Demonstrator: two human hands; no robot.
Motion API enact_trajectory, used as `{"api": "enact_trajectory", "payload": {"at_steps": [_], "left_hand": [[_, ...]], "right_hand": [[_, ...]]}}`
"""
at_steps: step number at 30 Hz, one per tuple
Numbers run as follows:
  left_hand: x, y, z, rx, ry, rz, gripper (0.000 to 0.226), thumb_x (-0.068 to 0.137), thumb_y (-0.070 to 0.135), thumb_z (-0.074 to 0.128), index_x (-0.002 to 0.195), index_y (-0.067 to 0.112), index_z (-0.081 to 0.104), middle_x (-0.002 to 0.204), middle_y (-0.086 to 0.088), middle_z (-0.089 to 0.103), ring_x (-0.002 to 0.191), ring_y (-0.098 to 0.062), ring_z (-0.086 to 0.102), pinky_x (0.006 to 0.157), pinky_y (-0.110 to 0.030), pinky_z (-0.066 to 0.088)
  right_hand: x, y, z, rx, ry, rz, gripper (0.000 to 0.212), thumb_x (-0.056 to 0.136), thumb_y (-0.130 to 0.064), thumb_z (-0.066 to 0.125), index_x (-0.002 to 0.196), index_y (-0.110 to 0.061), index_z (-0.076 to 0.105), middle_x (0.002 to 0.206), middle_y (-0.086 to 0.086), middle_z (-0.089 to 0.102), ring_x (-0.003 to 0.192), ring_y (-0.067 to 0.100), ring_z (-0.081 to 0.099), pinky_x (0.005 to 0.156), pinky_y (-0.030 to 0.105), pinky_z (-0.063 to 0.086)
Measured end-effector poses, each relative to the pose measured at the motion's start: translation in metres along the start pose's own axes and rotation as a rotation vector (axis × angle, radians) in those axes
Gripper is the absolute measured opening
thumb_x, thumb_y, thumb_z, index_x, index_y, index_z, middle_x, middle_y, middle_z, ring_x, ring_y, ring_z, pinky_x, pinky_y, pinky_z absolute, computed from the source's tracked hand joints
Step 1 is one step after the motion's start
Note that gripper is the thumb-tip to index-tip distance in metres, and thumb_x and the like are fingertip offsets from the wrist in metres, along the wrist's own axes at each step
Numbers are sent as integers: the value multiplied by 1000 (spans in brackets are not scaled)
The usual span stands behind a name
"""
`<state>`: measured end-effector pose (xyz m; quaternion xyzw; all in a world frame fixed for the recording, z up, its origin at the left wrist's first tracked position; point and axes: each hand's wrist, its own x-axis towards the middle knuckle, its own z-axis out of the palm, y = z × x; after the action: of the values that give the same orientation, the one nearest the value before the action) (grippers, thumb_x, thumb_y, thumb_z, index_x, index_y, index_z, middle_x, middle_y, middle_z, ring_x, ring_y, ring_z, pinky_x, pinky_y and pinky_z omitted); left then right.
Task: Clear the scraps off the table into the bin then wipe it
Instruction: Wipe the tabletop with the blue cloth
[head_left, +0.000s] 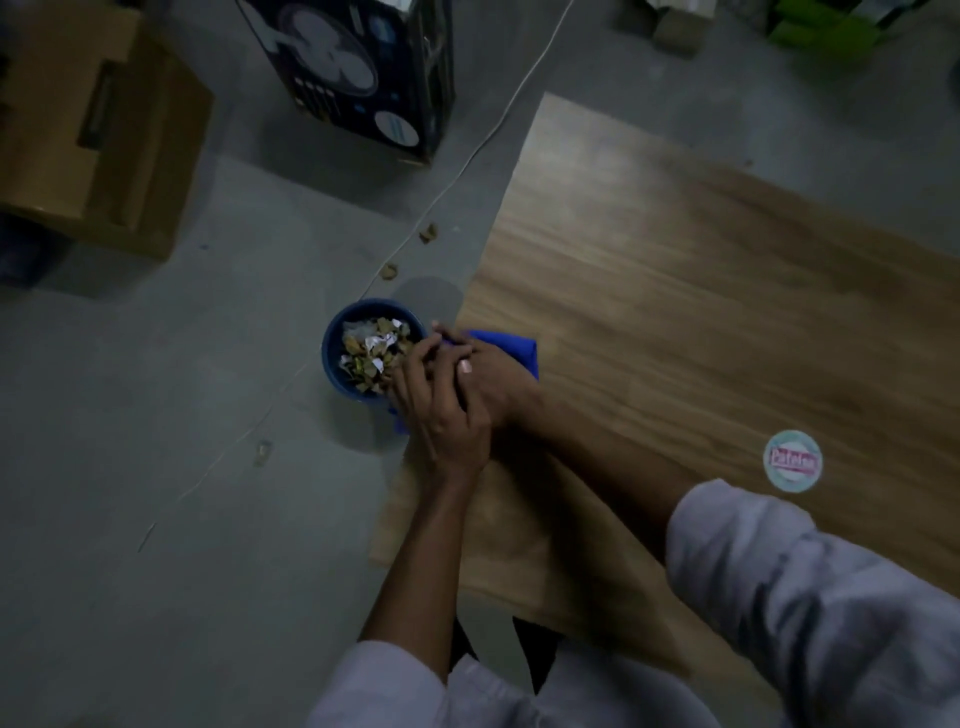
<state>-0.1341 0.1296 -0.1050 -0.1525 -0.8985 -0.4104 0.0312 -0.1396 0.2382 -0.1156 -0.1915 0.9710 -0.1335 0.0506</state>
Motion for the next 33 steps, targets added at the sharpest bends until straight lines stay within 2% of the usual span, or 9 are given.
{"api": "enact_trajectory", "payload": {"at_steps": [4,8,11,13,16,21,25,28,33], "left_hand": [[42,17,36,53,-24,31,26,101,18,52,119,9,67,138,-17,55,126,-34,49,109,-49,36],[89,41,78,49,-43,103,38,104,25,45,134,6,61,147,-16,51,136,-32,42,114,-46,34],[122,55,111,-30,-68,157,48,105,27,37,144,5,54,153,-14,49,146,-31,37,121,-42,28],[145,63,130,-90,-78,155,52,104,28,34,148,6,50,157,-12,45,150,-29,33,122,-37,22],[179,68,151,-153,-138,102,56,105,31,31,155,6,39,163,-11,34,153,-23,26,125,-34,18],[192,67,160,-139,-170,15,56,108,38,29,161,19,25,167,-1,27,153,-18,25,123,-39,24],[189,67,159,-61,-200,61,58,108,41,24,162,20,22,168,1,25,155,-15,20,126,-44,15],[184,70,161,156,-246,237,61,107,43,20,163,19,16,169,1,21,157,-13,11,127,-51,-1],[175,72,168,292,-376,589,71,106,51,27,162,9,16,169,-4,19,157,-13,8,128,-45,5]], "right_hand": [[16,61,-14,-98,71,97,29,94,-26,53,114,-13,69,112,6,68,121,27,54,119,55,28],[28,106,-47,-117,255,391,42,101,-25,34,118,-8,69,124,19,65,122,26,53,122,52,21],[29,131,-65,68,279,624,39,105,2,28,141,12,41,152,35,35,136,19,36,126,41,12],[44,160,-60,-40,333,723,44,107,-19,27,140,-5,52,153,21,43,146,25,32,125,50,11],[75,216,-60,-114,233,811,44,104,-45,32,133,-27,60,156,-1,42,150,25,25,123,56,10],[94,250,-65,-110,327,1019,47,105,-48,25,127,-29,62,155,-6,42,150,23,24,122,56,6],[92,248,-67,-37,363,1056,49,106,-45,24,142,-28,52,152,-7,46,145,21,32,123,54,6],[71,251,-64,16,412,1056,51,107,-46,22,150,-28,44,152,-7,48,143,18,36,124,50,5],[-6,258,-60,23,511,1227,50,106,-45,24,140,-24,54,143,-6,56,139,20,41,124,52,7]]}}
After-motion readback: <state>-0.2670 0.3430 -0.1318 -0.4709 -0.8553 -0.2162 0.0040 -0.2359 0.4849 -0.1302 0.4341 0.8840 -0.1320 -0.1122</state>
